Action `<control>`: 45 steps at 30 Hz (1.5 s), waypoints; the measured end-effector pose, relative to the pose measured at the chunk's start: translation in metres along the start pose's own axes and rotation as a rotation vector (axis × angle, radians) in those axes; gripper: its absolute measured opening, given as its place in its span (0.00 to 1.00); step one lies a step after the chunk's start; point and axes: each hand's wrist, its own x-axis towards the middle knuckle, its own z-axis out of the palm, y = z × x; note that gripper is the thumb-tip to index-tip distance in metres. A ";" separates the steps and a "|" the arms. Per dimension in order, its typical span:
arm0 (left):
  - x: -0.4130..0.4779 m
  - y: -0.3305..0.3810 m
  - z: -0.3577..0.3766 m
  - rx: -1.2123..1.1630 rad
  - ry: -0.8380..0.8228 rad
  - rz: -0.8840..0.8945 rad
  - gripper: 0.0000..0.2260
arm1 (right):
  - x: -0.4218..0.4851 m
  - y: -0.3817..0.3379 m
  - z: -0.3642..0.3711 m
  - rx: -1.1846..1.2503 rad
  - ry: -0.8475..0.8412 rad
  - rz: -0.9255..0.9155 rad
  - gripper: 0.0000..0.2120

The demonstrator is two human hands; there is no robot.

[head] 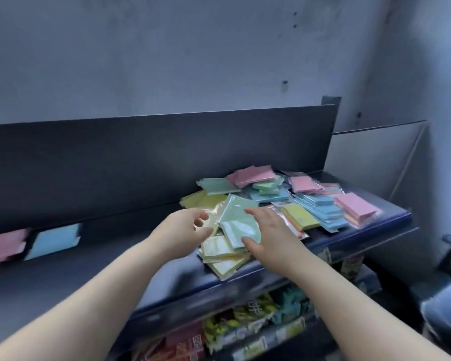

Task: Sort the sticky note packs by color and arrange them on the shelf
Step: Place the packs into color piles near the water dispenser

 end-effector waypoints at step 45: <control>0.248 0.044 0.038 0.083 -0.106 0.255 0.43 | 0.163 0.136 -0.027 -0.073 -0.079 0.157 0.46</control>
